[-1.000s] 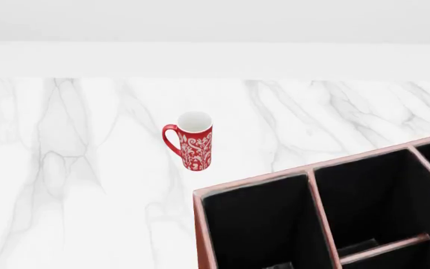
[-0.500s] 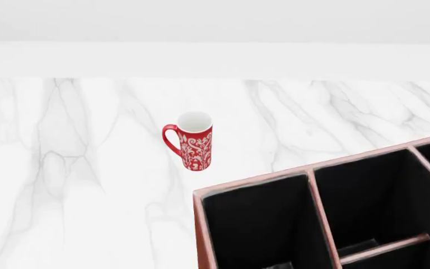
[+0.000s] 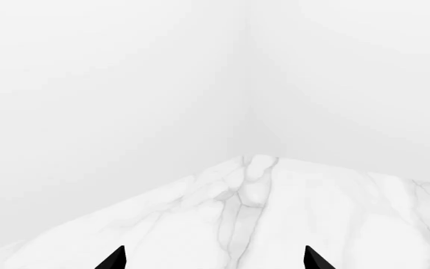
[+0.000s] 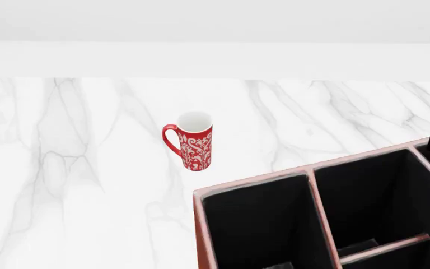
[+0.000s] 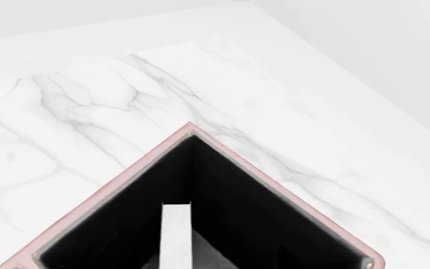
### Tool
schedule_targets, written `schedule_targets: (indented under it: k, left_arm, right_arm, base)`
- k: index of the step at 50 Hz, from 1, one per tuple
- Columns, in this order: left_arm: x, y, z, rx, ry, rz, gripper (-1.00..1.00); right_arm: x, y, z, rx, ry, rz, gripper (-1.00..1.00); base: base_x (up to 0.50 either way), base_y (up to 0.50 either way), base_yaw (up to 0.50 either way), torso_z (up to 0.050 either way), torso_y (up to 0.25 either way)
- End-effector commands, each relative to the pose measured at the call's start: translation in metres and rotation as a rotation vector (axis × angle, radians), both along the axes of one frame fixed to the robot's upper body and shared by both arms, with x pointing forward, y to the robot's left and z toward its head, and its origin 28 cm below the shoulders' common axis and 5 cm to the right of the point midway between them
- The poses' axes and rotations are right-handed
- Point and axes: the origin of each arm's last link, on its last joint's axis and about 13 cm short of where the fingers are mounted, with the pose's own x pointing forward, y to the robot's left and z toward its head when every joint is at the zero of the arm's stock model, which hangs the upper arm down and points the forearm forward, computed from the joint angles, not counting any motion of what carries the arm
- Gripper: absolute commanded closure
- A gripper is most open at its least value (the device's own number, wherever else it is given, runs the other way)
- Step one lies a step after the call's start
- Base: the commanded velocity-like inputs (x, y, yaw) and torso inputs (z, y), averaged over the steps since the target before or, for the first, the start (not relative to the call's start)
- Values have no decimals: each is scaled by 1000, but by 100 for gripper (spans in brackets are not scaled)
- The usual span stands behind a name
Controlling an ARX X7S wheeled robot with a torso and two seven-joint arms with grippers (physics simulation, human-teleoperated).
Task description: Pick up the book and place it in the right compartment of the caddy.
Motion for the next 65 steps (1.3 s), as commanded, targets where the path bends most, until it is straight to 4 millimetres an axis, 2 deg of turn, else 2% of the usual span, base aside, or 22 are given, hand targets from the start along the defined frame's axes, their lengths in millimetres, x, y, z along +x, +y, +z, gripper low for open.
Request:
schedule_targets:
  k: [1, 12, 15, 16, 17, 18, 21, 22, 25, 26, 27, 31, 36, 44, 55, 65]
  left_arm:
    - [1, 0, 1, 0, 0, -3, -100]
    - [0, 0, 1, -2, -2, -3, -100]
    - [3, 0, 1, 2, 8, -9, -100]
    - [6, -1, 5, 3, 11, -19, -100]
    - [8, -2, 7, 13, 15, -26, -100]
    - [12, -3, 11, 13, 16, -44, -100]
    - [25, -5, 25, 1, 29, -107, -100]
    - [34, -5, 35, -31, 21, -151, -100]
    - [57, -8, 54, -71, 51, -239, -100]
    - [72, -13, 61, -59, 68, -296, -100]
    - [72, -13, 62, -59, 68, -296, -100]
    - [111, -27, 86, -49, 77, -458, -100]
    - [156, -50, 124, 44, 34, -595, -100]
    - [205, -79, 148, 64, 18, -782, -100]
    - [239, -105, 163, 79, 12, -895, -100]
    - [252, -111, 171, 129, 0, -872, -100]
  right_arm:
    - [1, -1, 3, -10, -6, -3, -100]
    - [0, 2, 5, -23, -23, 5, -100]
    - [0, 3, 8, -54, -84, -3, -100]
    - [1, 6, 13, -77, -163, 12, -100]
    - [0, 7, 15, -67, -120, 12, -100]
    - [-1, 11, 23, -65, -157, 47, -100]
    - [-3, 19, 34, -60, -198, 84, -100]
    - [-3, 24, 41, -60, -230, 102, -100]
    - [-1, 34, 47, -87, -293, 137, -100]
    - [2, 39, 47, -104, -316, 174, -100]
    - [2, 39, 47, -104, -316, 174, -100]
    - [11, 54, 44, -113, -389, 270, -100]
    - [18, 78, 45, -82, -415, 333, -100]
    - [25, 106, 42, -92, -429, 423, -100]
    - [32, 133, 27, -74, -435, 501, -100]
    - [32, 144, 16, -67, -426, 530, -100]
  base:
    - [0, 0, 0, 0, 0]
    - [0, 0, 0, 0, 0]
    - [0, 0, 0, 0, 0]
    - [0, 0, 0, 0, 0]
    - [0, 0, 0, 0, 0]
    - [0, 0, 0, 0, 0]
    - [0, 0, 0, 0, 0]
    - [0, 0, 0, 0, 0]
    - [0, 0, 0, 0, 0]
    - [0, 0, 0, 0, 0]
    - [0, 0, 0, 0, 0]
    - [0, 0, 0, 0, 0]
    - [0, 0, 0, 0, 0]
    - [0, 0, 0, 0, 0]
    - [0, 0, 0, 0, 0]
    - [0, 0, 0, 0, 0]
